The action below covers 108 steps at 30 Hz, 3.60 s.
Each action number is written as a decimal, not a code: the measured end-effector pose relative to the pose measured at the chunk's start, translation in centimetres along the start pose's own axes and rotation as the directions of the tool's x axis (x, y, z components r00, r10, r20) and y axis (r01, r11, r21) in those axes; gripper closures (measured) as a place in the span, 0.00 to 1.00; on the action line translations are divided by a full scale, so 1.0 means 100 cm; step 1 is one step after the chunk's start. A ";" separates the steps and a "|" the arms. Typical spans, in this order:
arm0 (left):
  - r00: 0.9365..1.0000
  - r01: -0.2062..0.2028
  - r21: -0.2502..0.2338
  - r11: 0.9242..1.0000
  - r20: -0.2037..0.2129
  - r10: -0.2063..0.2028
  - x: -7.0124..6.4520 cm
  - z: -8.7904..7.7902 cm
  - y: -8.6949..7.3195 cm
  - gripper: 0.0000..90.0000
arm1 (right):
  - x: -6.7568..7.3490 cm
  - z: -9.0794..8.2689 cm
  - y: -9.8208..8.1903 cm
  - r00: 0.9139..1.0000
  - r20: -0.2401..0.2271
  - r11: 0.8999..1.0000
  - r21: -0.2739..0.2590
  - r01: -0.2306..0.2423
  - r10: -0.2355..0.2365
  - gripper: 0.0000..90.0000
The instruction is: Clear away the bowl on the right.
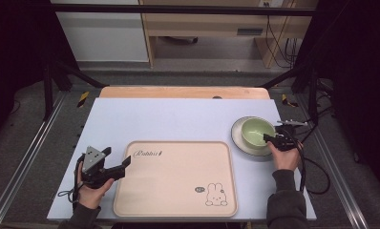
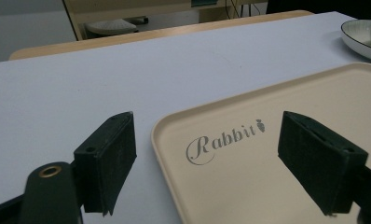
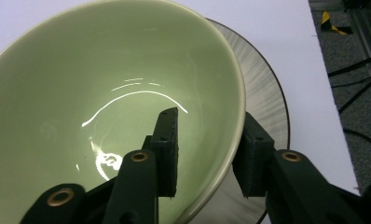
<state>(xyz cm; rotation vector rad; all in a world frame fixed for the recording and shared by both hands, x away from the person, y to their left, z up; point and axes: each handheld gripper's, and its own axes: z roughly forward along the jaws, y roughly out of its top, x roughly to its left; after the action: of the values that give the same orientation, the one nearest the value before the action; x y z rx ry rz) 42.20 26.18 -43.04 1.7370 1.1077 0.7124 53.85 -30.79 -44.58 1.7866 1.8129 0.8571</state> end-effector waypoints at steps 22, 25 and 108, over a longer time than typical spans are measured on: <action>1.000 0.003 0.002 1.000 0.000 -0.003 0.000 0.000 0.000 0.21 | 0.001 0.009 0.007 0.996 0.003 0.995 0.048 -0.085 0.085 0.89; 1.000 0.004 0.000 1.000 -0.001 -0.004 0.000 0.000 0.000 0.21 | 0.000 0.010 0.008 0.997 0.013 0.996 0.043 -0.072 0.072 0.92; 1.000 0.010 -0.023 1.000 0.003 -0.010 0.000 -0.005 0.003 0.21 | 0.067 -0.068 0.031 0.982 -0.152 0.982 -0.166 0.084 -0.110 0.92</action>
<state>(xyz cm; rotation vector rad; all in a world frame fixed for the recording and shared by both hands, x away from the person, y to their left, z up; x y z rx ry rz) 41.88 26.33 -42.52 1.7110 1.1018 0.7138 50.87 -25.02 -36.93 1.5557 1.8561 1.1021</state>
